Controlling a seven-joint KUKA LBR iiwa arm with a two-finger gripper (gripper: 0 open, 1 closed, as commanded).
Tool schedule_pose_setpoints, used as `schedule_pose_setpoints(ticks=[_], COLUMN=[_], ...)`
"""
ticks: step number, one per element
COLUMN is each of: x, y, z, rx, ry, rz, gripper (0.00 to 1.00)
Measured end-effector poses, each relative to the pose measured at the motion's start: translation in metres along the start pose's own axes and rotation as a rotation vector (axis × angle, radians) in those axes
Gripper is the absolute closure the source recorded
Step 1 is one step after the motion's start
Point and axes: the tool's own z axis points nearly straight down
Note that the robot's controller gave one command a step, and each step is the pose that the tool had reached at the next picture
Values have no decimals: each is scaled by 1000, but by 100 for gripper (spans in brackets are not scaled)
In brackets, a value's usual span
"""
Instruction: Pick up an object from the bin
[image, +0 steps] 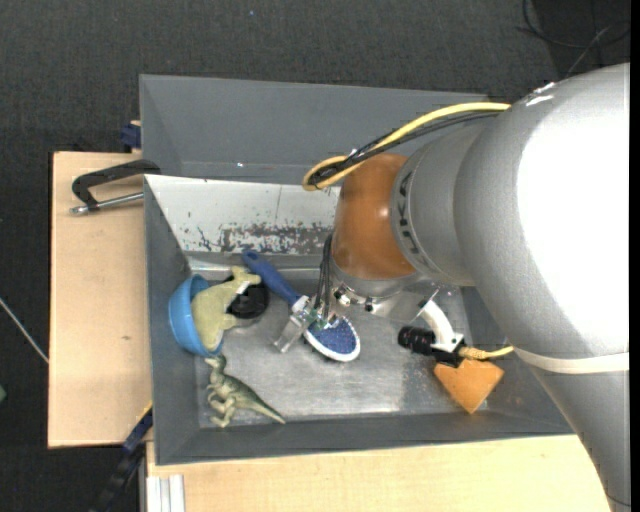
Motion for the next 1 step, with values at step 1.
schedule_pose_setpoints(ticks=[1], x=[-2], y=[2], z=[-2], rx=[-6], ry=[-4], rz=[1], gripper=[100])
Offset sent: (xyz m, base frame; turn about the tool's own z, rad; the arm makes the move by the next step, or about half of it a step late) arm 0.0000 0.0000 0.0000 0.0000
